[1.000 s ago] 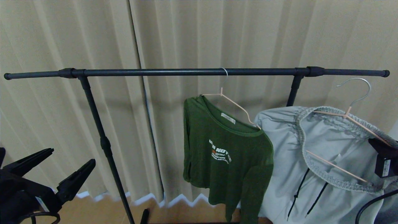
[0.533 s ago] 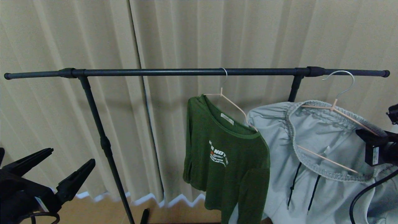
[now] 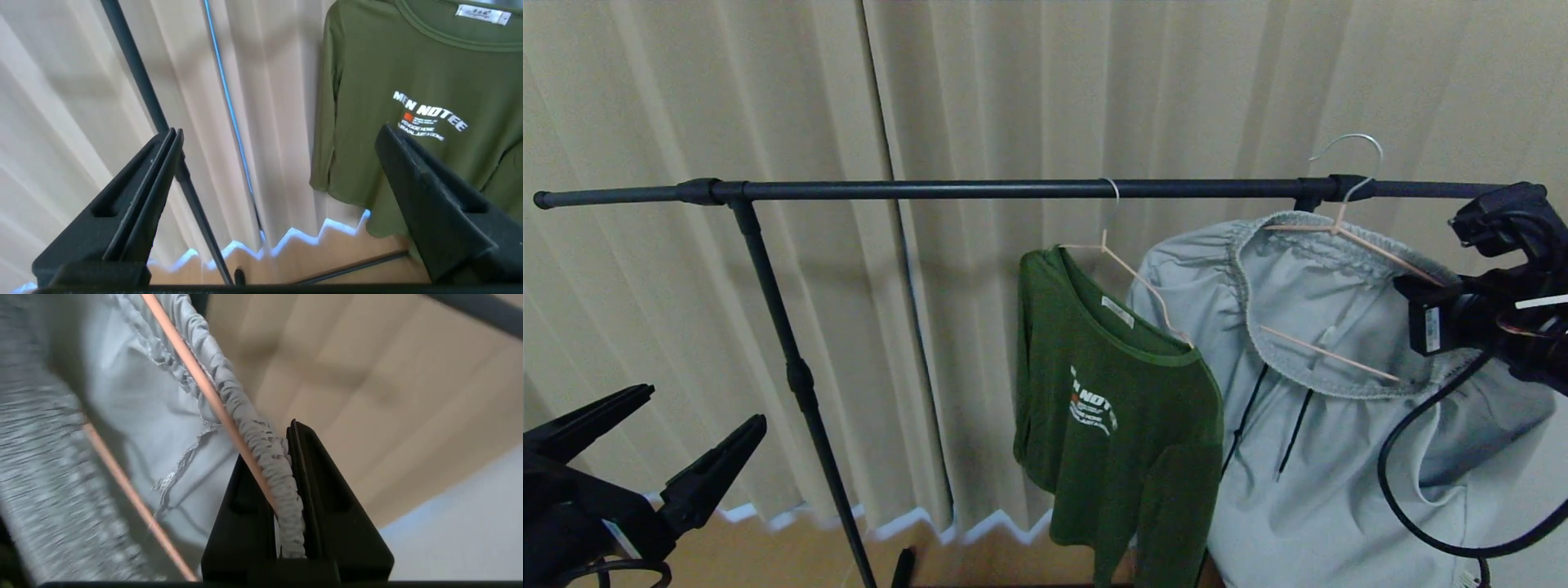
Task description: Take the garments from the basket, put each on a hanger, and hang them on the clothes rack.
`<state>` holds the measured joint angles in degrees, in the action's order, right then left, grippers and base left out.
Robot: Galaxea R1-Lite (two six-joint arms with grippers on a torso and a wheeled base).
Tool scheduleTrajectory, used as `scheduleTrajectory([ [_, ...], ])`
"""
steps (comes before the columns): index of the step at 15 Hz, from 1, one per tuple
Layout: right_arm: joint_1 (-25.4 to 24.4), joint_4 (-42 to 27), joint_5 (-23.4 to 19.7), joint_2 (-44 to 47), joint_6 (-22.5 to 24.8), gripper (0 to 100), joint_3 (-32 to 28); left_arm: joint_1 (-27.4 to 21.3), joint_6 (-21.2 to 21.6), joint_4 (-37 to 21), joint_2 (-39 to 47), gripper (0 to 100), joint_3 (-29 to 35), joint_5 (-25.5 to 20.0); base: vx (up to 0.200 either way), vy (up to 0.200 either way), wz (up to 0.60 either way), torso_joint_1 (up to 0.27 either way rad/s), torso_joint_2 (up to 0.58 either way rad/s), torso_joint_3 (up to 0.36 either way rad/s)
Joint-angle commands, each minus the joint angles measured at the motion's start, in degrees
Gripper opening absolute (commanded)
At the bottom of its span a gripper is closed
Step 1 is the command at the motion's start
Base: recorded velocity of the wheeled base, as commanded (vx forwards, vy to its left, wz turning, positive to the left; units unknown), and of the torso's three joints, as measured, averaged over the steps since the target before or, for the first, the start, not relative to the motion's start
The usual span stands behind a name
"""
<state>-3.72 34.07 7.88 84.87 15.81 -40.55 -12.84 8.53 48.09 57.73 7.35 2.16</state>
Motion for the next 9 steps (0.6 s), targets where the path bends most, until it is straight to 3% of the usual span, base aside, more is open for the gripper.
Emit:
scheduleTrajectory([
  [1, -0.5, 0.1, 0.3, 7.3, 1.2, 0, -4.5, 0.0, 0.0, 0.0, -0.3, 100, 0.1, 0.0, 0.0, 0.0, 0.0, 0.0, 0.0, 0.0],
  [4, -2.1, 0.6, 4.4, 13.0, 2.7, 0, -8.6, -0.2, 0.0, -0.1, -0.4, 100, -0.3, 0.0, 0.0, 0.0, 0.0, 0.0, 0.0, 0.0],
  [9, -3.2, 0.4, 4.6, 15.8, 2.9, 0, -12.0, -1.8, -0.1, -0.1, -0.5, 100, -0.1, -2.4, 0.0, 0.0, 0.0, 0.0, 0.0, 0.0],
])
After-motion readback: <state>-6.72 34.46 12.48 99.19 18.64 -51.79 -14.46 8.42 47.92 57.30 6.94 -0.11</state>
